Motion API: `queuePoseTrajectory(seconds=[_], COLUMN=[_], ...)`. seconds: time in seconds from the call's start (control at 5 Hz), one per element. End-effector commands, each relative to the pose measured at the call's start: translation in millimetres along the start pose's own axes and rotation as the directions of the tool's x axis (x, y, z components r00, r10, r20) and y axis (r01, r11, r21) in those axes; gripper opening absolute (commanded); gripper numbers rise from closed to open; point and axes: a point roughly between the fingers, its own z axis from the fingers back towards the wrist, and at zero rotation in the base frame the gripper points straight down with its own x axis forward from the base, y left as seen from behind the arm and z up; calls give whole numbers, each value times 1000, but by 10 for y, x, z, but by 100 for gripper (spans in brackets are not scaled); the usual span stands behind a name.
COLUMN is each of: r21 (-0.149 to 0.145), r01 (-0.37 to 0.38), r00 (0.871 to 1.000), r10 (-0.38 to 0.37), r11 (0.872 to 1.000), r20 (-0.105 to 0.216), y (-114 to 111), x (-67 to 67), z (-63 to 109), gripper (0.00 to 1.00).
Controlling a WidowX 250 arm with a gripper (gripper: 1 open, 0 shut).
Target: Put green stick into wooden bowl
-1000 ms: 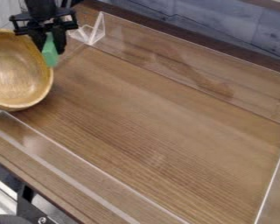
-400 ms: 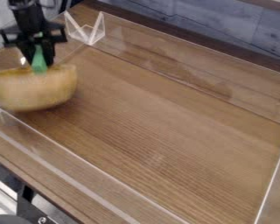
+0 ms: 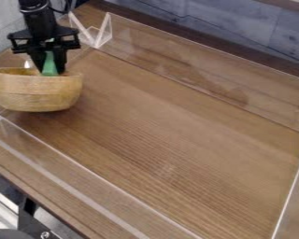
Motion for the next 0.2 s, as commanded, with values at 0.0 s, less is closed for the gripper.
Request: queuePoseTrajectory(seconds=[0.0], r21=[18], r01=[-5], r00=[998], r10=[4], r11=[1000], r20=[61], y=[50], x=[90], z=[77], gripper=[0])
